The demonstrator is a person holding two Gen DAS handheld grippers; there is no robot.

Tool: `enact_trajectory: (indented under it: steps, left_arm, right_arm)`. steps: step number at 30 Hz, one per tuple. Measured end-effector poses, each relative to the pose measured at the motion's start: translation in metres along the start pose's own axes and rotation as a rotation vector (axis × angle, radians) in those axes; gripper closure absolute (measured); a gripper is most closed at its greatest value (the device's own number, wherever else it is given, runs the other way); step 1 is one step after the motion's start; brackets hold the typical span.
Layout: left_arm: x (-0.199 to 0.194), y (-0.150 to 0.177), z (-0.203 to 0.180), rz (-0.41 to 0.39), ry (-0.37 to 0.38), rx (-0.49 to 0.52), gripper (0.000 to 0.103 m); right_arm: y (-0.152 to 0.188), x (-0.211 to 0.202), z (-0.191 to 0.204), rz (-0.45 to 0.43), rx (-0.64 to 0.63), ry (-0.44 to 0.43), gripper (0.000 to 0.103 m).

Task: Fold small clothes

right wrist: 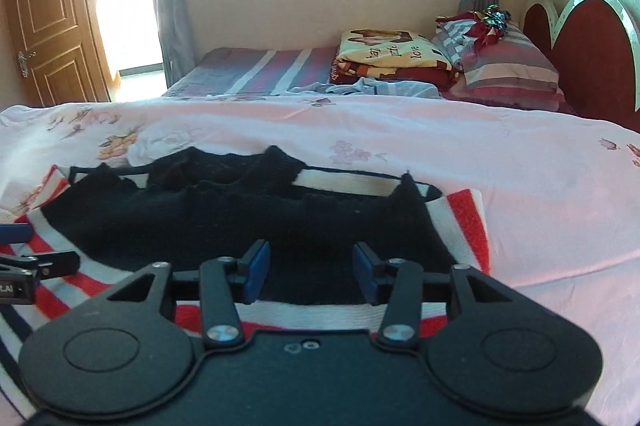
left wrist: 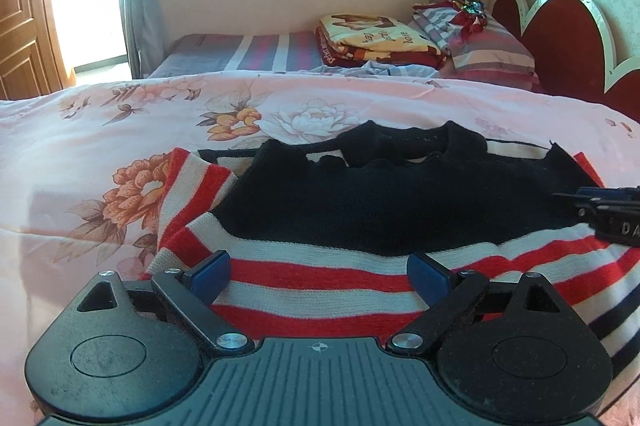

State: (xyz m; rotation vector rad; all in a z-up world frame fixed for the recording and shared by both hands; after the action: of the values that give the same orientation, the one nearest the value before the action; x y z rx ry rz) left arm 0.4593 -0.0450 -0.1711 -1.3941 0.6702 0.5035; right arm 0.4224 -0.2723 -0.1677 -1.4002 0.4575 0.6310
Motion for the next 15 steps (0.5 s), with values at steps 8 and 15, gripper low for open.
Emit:
enact_trajectory:
  steps: [8, 15]
  left_arm:
    - [-0.004, 0.019, -0.012, 0.006, -0.003, 0.043, 0.009]
    - [-0.008, 0.028, 0.006, -0.008, -0.015, 0.044, 0.003]
  right_arm:
    - [0.025, -0.009, 0.055, 0.033, -0.141, -0.013, 0.057]
    - [0.048, -0.028, 0.002, 0.019, -0.097, 0.074, 0.035]
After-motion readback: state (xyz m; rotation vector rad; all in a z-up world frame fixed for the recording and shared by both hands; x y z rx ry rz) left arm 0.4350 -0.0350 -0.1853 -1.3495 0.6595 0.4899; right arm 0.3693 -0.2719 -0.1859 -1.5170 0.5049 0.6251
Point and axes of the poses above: each gripper's, at about its wrist camera, not at the fingertips, and x roughly the way its jaws point, z to its left, y to its underside, the point moved 1 cm from there along x, roughly the way its jaws point, and after that the axes turned 7 degrees about -y, right-handed, at the moved point
